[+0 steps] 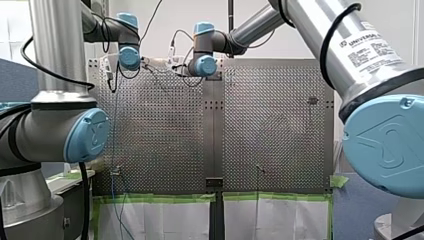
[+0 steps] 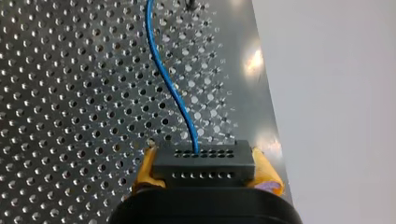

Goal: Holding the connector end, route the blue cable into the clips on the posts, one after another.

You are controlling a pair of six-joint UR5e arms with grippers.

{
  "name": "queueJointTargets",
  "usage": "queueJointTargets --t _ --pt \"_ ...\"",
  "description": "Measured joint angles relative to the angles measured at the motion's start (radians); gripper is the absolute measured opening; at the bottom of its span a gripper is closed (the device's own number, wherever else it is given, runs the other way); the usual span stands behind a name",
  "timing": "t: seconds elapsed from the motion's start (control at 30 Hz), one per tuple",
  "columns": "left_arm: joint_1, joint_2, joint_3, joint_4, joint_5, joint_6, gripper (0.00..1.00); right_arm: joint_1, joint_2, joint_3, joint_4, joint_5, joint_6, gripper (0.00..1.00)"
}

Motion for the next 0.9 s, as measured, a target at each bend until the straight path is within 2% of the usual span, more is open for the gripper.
queueJointTargets --t 0.2,0.43,0.73,0.9 --pt "0.006 -0.040 0.028 -0.001 0.020 -0.006 0.00 -0.013 0.005 -0.013 0.001 -0.001 0.005 0.00" --pt "0.013 -0.049 0.057 -0.005 0.032 -0.013 0.00 -0.020 0.010 -0.019 0.000 -0.002 0.005 0.00" --pt "0.032 -0.058 0.067 -0.006 0.052 -0.018 0.00 -0.022 0.030 -0.047 0.002 -0.004 0.005 0.00" --pt "0.043 -0.081 0.095 -0.017 0.064 -0.030 0.00 -0.022 0.034 -0.061 0.002 -0.005 0.005 0.00"
